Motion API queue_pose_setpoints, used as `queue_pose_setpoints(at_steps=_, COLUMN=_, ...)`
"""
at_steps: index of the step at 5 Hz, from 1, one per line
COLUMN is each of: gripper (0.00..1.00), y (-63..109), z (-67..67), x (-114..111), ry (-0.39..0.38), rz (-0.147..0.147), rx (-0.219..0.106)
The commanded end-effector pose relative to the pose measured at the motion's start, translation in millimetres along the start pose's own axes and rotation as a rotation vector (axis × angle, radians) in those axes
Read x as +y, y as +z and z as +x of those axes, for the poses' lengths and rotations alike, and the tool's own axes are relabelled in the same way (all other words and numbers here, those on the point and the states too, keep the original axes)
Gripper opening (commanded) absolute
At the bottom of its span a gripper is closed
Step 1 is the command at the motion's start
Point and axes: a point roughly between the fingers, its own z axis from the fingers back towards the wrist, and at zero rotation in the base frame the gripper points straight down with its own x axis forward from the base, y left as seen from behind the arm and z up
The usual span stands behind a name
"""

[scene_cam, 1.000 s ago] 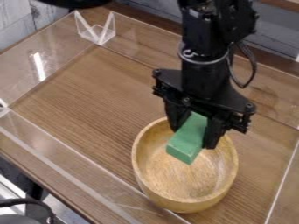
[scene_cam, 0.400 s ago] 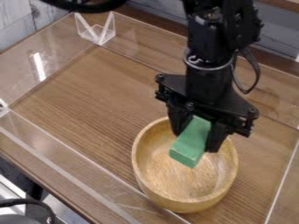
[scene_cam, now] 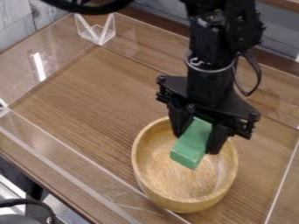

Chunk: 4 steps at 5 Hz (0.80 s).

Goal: Put the green block in the brown bowl

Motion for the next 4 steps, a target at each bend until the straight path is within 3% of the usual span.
queue_pose_setpoints(at_steps=1, gripper=0.0, y=7.5, z=5.0, x=-4.3, ry=-0.013, rz=-0.01, rx=-0.031)
queue_pose_setpoints(at_steps=4, gripper=0.0, y=6.0, z=4.2, x=-5.2, ry=-0.017, rz=-0.009, rx=-0.025)
